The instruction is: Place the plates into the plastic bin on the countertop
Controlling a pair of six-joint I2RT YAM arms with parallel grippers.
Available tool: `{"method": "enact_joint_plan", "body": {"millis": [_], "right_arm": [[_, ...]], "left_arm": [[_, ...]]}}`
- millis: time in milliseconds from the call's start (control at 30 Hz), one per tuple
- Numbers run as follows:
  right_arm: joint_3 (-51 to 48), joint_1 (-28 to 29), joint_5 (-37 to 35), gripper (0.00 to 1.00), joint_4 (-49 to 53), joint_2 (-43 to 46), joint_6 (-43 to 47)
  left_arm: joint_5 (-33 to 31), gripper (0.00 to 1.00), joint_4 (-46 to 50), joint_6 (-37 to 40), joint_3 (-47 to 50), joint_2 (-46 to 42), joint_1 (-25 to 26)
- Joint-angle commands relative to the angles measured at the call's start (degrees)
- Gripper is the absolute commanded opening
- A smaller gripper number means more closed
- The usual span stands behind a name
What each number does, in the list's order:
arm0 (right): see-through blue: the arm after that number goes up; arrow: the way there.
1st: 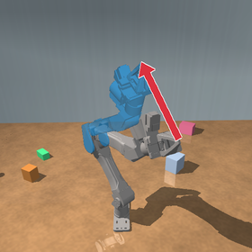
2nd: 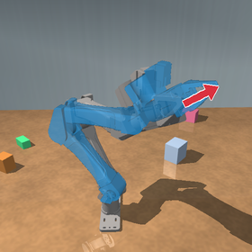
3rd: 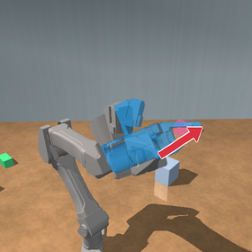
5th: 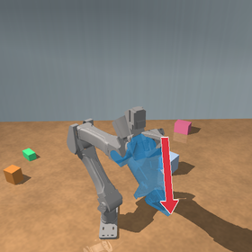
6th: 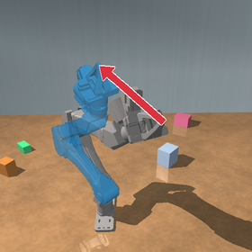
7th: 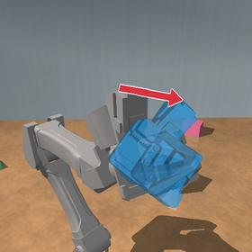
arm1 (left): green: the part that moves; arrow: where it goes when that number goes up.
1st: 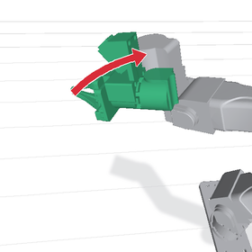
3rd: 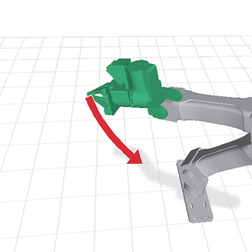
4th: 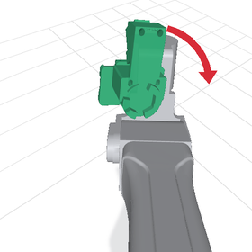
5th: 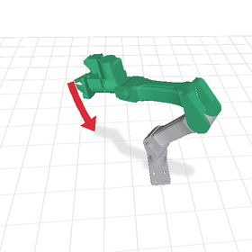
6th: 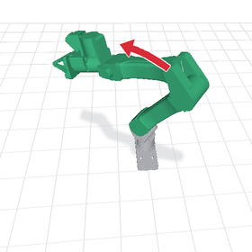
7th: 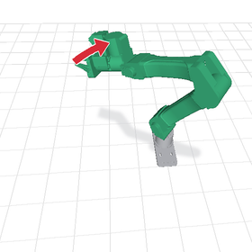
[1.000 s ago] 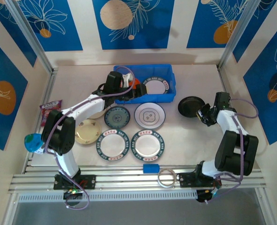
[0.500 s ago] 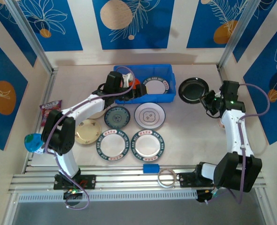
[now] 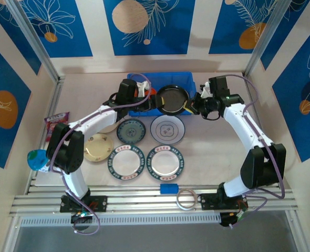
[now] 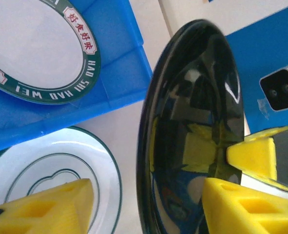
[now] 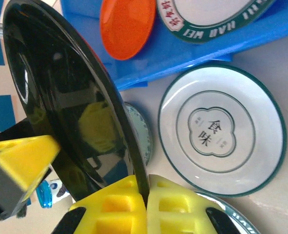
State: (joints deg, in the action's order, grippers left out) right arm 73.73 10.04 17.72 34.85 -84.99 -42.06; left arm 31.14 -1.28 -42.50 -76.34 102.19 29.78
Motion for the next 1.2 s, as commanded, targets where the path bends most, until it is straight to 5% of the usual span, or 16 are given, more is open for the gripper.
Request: {"method": "enact_joint_plan", "body": {"millis": [0,133,233,400,500,667,733,867,900,967,1067,1167], "right_arm": [[2.91,0.53,2.62,0.0,-1.04,-0.27,0.76],[4.37,0.68,2.85,0.0,-0.59,-0.87,1.5],[5.42,0.67,2.13,0.01,-0.31,-1.53,2.78],[7.39,0.53,-1.26,0.25,-1.53,-2.83,5.87],[9.29,0.53,-2.12,0.26,-1.61,-4.34,6.63],[10.58,0.65,-0.72,0.19,-3.26,-6.76,6.39],[11.03,0.68,0.37,0.0,-3.92,-7.95,6.23],[11.25,0.59,2.03,0.0,-6.69,-9.57,4.65],[11.71,0.64,2.12,0.0,-7.02,-10.17,4.31],[13.3,0.67,1.62,0.0,-6.95,-11.49,3.92],[17.12,0.84,-0.14,0.0,-5.43,-14.42,3.66],[22.11,1.37,-2.35,0.0,-2.84,-18.32,3.87]], "left_arm": [[0.99,0.4,-1.35,-0.03,-0.25,-1.19,-0.65],[1.5,0.0,-2.82,-1.48,0.81,-1.7,-1.06],[2.26,0.0,-4.0,-2.7,1.83,-2.28,-1.29],[4.99,0.0,-3.58,-3.03,2.15,-3.34,-1.48],[6.15,0.0,-2.31,-2.6,1.89,-3.96,-1.49],[6.46,0.0,-0.75,-1.8,2.14,-5.3,-1.61],[6.47,0.0,-0.28,-1.62,2.16,-5.4,-1.78],[6.55,0.0,0.68,-1.51,2.13,-5.2,-2.57],[6.43,0.03,1.01,-1.29,2.24,-5.4,-2.87],[5.78,0.43,2.17,-0.23,2.48,-6.23,-3.62],[1.8,0.78,6.03,3.11,3.67,-9.75,-4.92],[-1.45,0.88,10.65,7.01,4.34,-13.24,-6.24]]}}
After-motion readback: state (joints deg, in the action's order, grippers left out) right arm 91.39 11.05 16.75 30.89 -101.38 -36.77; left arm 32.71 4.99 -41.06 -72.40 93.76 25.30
